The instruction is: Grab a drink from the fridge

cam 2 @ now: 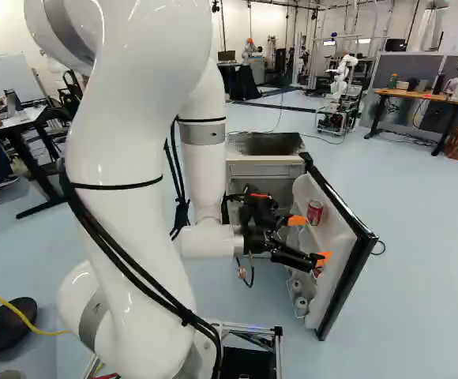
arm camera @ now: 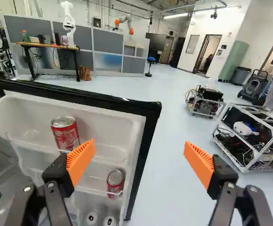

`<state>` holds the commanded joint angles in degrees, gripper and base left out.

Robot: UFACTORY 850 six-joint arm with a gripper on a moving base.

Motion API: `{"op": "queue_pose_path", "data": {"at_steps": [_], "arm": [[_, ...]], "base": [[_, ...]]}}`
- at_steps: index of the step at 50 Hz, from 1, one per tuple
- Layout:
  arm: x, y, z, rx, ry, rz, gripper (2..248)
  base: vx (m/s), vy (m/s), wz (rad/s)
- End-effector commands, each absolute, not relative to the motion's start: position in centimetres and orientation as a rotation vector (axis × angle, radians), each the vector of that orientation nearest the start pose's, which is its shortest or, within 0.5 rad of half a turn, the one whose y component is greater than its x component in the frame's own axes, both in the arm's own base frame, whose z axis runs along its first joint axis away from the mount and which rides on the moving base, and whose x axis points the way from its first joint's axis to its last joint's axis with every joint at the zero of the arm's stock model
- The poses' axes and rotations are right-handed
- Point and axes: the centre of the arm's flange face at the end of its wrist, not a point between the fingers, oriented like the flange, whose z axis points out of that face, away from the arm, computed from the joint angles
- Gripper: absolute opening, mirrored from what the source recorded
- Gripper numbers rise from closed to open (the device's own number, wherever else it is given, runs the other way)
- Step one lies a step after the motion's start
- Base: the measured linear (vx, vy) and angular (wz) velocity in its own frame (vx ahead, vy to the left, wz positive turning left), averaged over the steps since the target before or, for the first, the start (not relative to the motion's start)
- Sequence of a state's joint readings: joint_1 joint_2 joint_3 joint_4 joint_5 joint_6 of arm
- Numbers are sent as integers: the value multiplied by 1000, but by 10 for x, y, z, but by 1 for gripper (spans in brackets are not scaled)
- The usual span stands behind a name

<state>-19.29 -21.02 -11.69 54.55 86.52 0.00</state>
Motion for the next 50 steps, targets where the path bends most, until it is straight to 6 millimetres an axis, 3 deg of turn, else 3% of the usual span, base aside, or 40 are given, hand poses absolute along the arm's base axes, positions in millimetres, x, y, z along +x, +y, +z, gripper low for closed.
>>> {"op": "queue_pose_path", "data": {"at_steps": [16, 50], "arm": [[257, -180, 269, 1503, -1057, 1254, 247], [304, -245, 261, 1348, -1138, 1257, 247]], "base": [[0, 0, 0], [0, 0, 0]]}}
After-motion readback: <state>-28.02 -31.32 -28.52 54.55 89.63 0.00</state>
